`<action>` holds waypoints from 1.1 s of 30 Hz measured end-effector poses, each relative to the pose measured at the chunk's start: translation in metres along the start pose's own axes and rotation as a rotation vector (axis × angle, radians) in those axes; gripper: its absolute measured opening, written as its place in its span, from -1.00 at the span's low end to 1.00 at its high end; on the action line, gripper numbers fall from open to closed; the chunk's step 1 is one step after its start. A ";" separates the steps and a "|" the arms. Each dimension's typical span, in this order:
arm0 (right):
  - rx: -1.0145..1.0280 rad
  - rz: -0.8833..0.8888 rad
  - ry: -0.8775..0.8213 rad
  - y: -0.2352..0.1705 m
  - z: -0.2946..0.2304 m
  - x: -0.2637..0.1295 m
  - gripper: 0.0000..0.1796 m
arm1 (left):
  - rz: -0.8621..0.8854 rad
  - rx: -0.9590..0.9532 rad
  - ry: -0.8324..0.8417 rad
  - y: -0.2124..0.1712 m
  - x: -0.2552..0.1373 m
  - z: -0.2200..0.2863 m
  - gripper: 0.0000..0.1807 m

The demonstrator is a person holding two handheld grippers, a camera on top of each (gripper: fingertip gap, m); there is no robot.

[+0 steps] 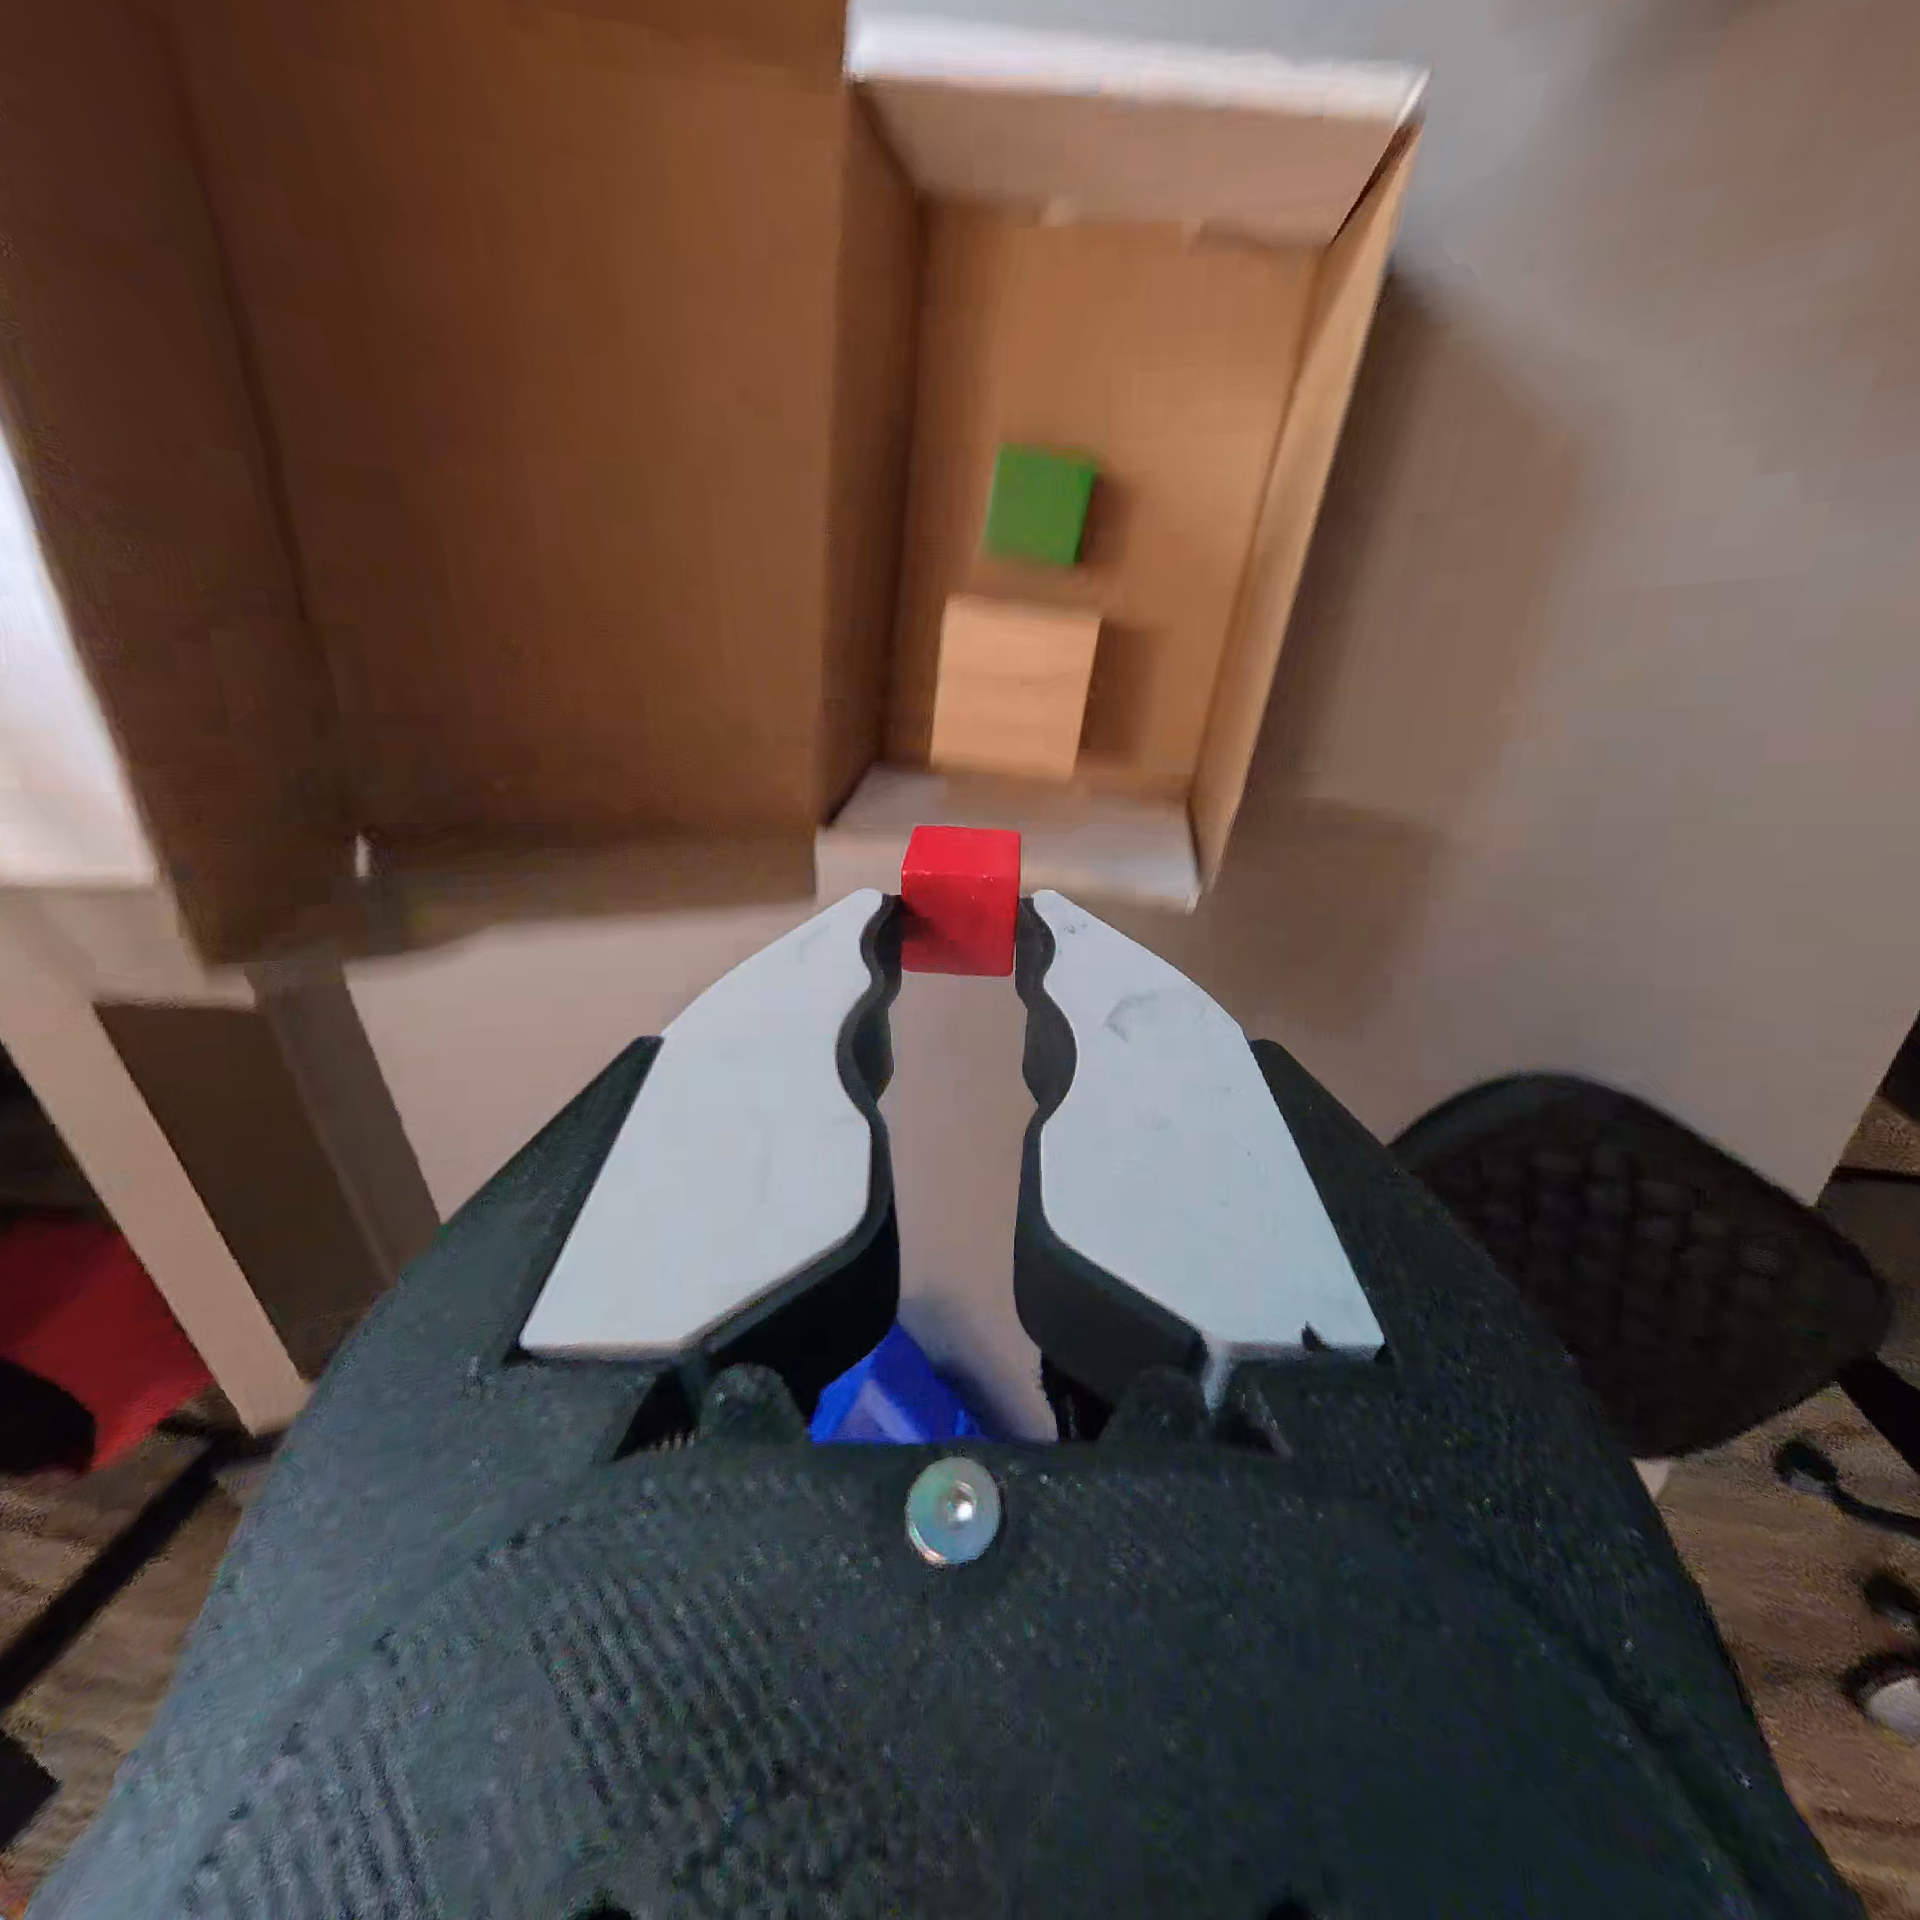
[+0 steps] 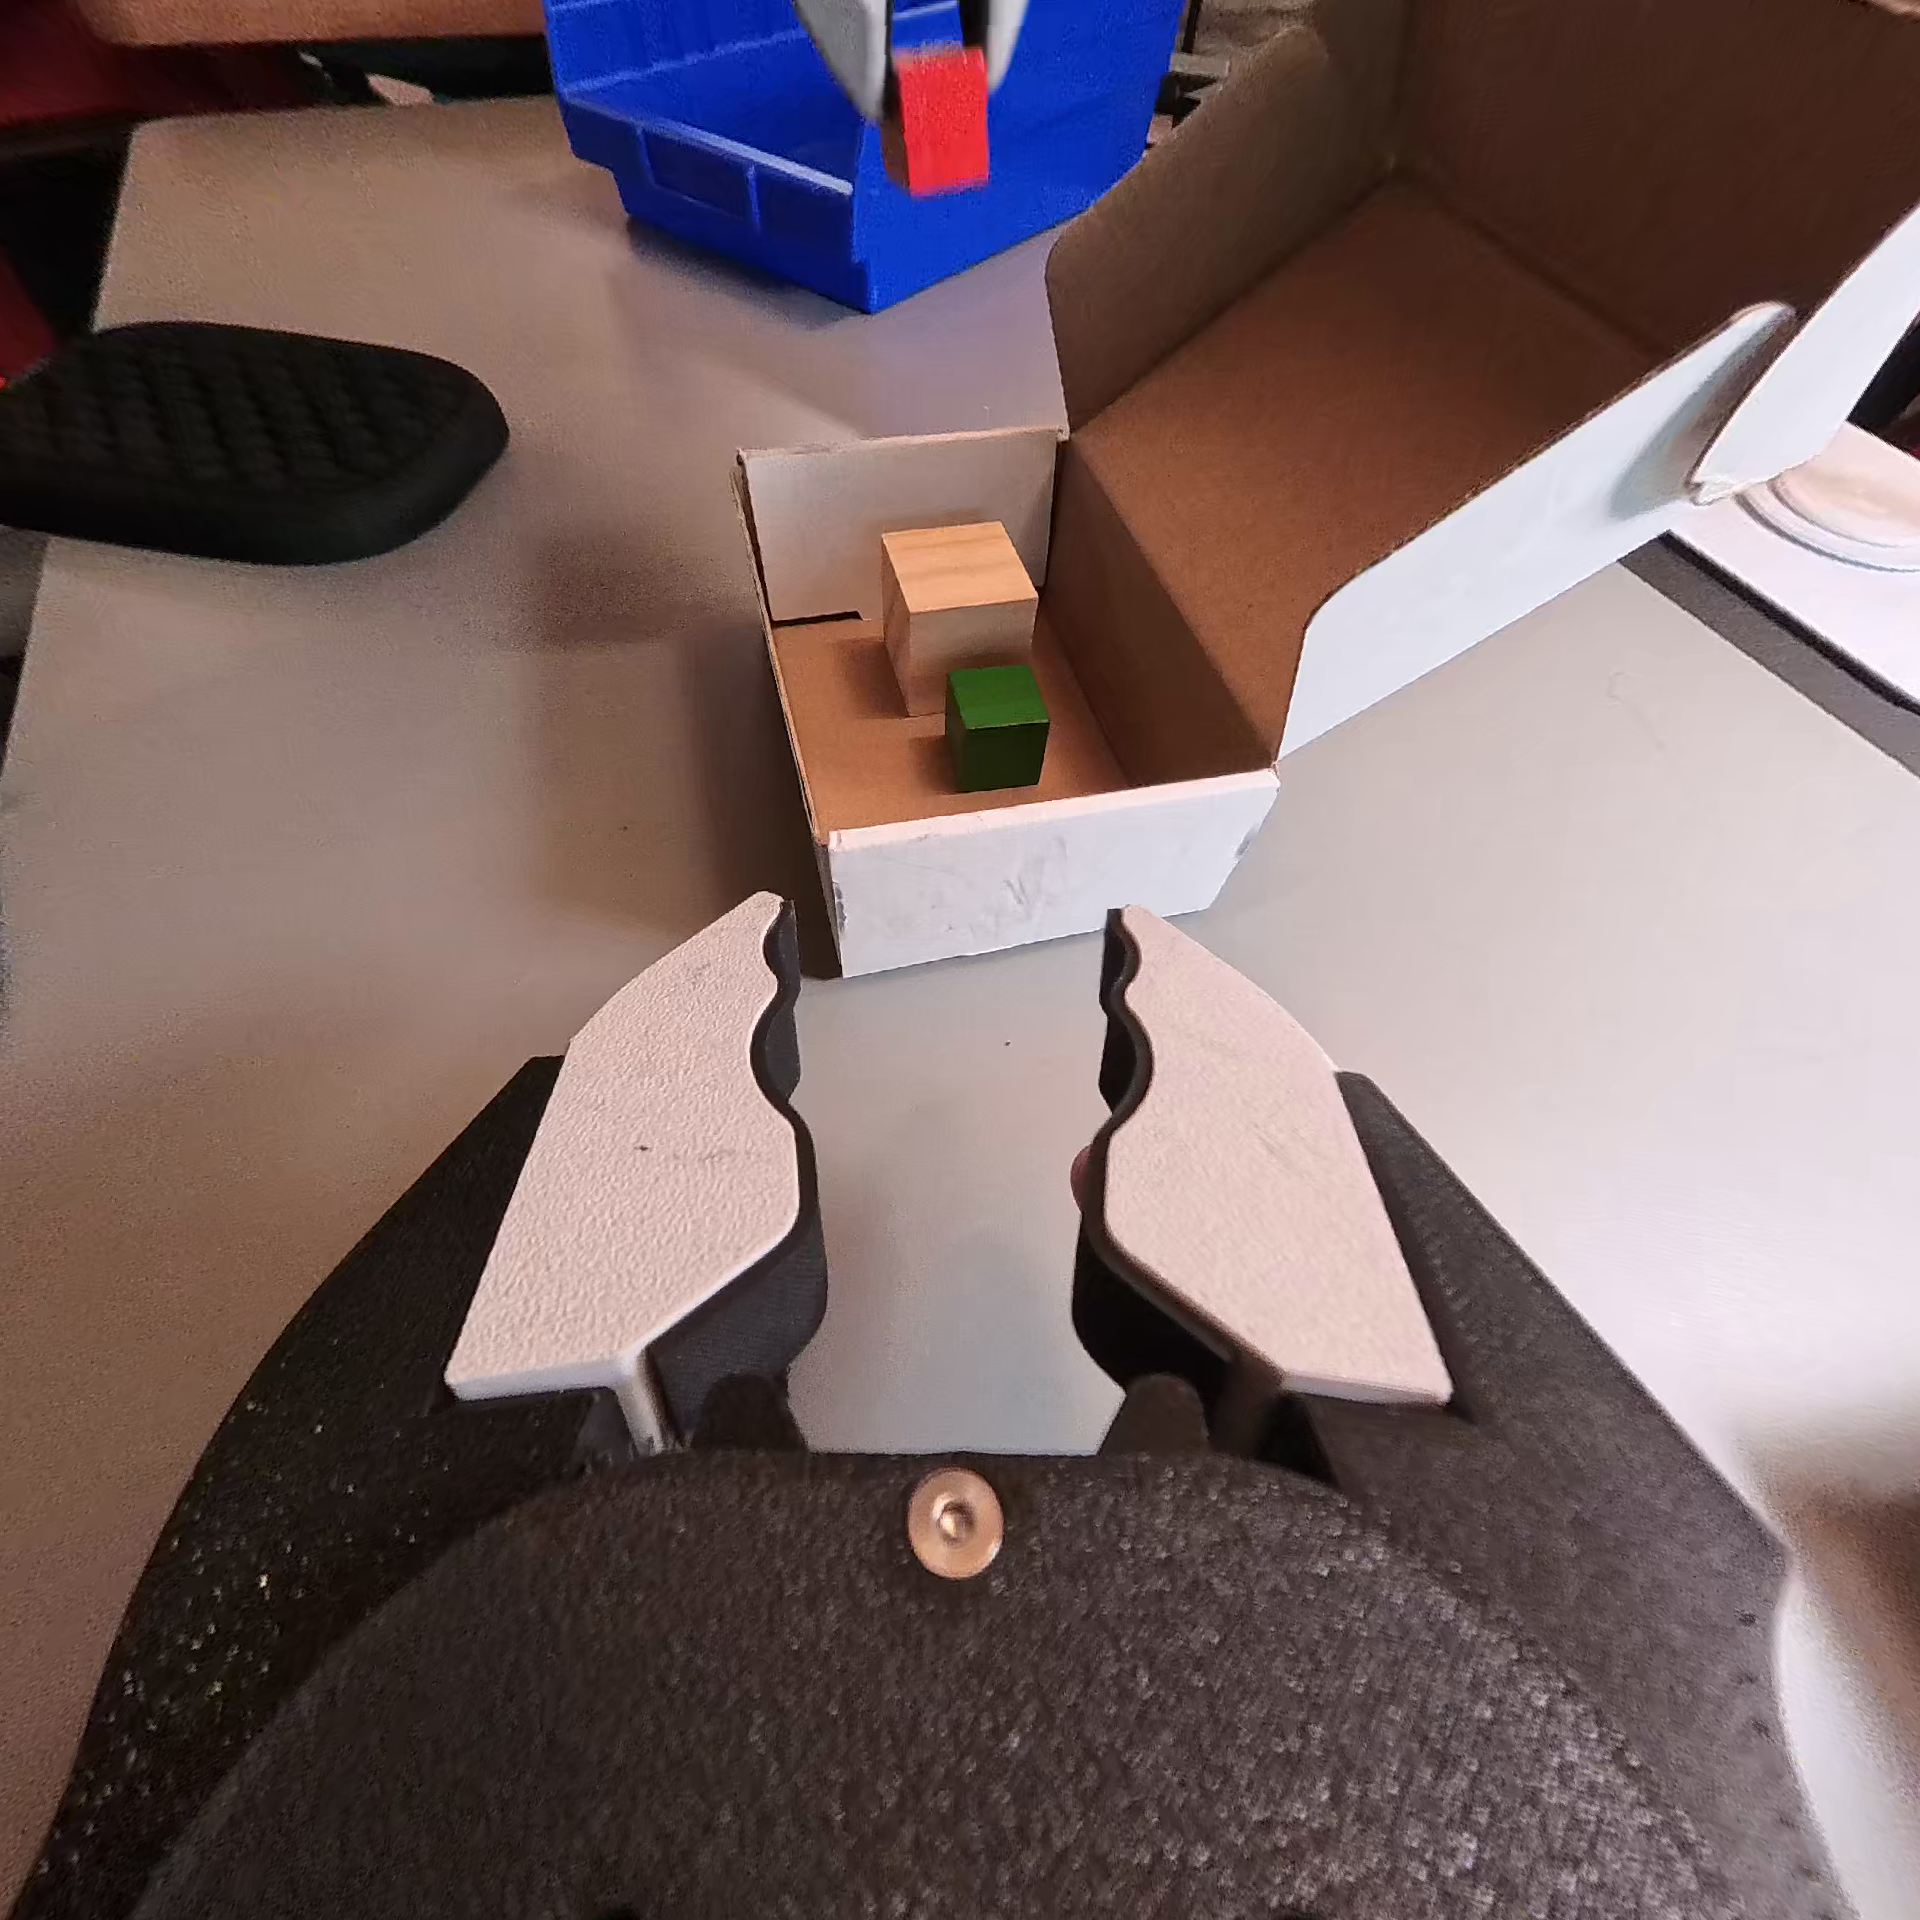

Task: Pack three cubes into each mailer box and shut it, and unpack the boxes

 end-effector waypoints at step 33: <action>-0.015 -0.032 -0.041 0.000 0.002 -0.008 -0.38 | 0.036 0.122 -0.071 0.095 0.116 -0.004 -0.65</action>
Point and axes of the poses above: each gripper's, where its closed fingertips meet, x out along the fingers, y out of its top, z = x × y across the jaws, the point moved 9 cm from there along -x, back along the fingers, and after that the axes turned 14 degrees about x, right-handed, at the moved point
